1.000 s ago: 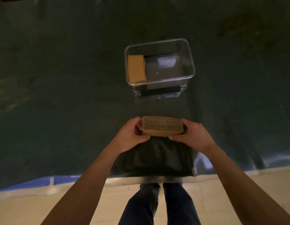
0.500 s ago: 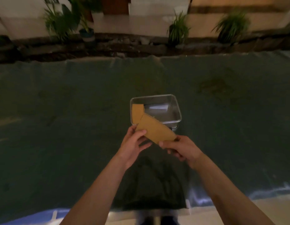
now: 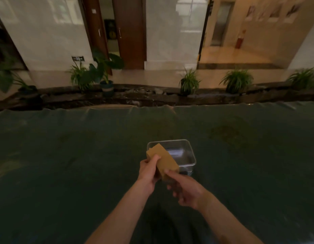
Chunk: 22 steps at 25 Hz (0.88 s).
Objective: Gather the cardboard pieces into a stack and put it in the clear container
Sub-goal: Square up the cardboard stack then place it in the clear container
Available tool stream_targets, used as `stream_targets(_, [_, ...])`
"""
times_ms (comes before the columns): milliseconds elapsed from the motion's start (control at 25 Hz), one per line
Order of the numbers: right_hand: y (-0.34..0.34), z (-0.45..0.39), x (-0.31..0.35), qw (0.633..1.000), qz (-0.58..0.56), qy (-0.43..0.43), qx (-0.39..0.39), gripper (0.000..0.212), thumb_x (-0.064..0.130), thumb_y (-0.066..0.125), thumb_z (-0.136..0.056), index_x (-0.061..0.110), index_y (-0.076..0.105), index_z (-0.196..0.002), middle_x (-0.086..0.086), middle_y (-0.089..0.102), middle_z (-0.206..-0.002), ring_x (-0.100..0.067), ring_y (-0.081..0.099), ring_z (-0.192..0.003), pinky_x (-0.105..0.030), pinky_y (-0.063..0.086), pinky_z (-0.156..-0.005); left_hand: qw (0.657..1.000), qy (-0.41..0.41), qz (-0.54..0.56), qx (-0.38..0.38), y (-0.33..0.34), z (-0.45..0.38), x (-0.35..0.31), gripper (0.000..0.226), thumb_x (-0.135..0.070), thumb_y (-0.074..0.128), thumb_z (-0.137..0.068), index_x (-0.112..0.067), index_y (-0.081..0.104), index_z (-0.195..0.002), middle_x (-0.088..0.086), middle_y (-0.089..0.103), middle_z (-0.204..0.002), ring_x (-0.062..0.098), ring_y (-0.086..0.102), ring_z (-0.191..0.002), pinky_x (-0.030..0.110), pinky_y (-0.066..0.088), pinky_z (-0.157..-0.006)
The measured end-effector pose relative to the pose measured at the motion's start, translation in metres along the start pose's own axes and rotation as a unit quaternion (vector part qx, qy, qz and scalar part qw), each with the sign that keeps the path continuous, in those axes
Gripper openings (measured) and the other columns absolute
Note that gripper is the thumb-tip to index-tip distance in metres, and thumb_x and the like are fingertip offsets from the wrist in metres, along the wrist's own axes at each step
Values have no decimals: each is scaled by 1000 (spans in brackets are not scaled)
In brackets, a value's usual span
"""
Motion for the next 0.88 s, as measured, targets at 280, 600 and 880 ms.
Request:
stream_targets(280, [-13, -7, 40, 995, -88, -37, -19, 59, 65, 68, -75, 28, 60, -120, -11, 66, -119, -31, 62, -108, -45, 54, -81, 989, -26, -127, 76, 9, 3, -14, 53, -30, 74, -85, -20, 47, -130, 12, 60, -121, 31, 62, -108, 47, 58, -82])
stream_targets(600, [-14, -37, 53, 995, -58, -70, -43, 42, 52, 54, -91, 30, 54, -127, -11, 62, -121, -31, 60, -109, -44, 52, -86, 979, 7, -201, 33, 45, -19, -6, 51, -47, 61, -88, -26, 43, -131, 9, 58, -121, 29, 60, -106, 45, 56, -84])
stream_targets(880, [-49, -72, 85, 994, -84, -70, -14, 40, 53, 55, -90, 33, 52, -125, -12, 60, -122, -32, 60, -110, -47, 55, -84, 985, 3, -171, 14, 89, -60, -10, 51, -49, 57, -87, -30, 41, -132, 12, 53, -120, 34, 56, -108, 56, 50, -96])
Point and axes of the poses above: each hand's wrist, its own z-axis away from the middle knuckle, its own y-axis out of the palm, x = y × z, the point moved 3 cm from there along -z, towards the middle knuckle
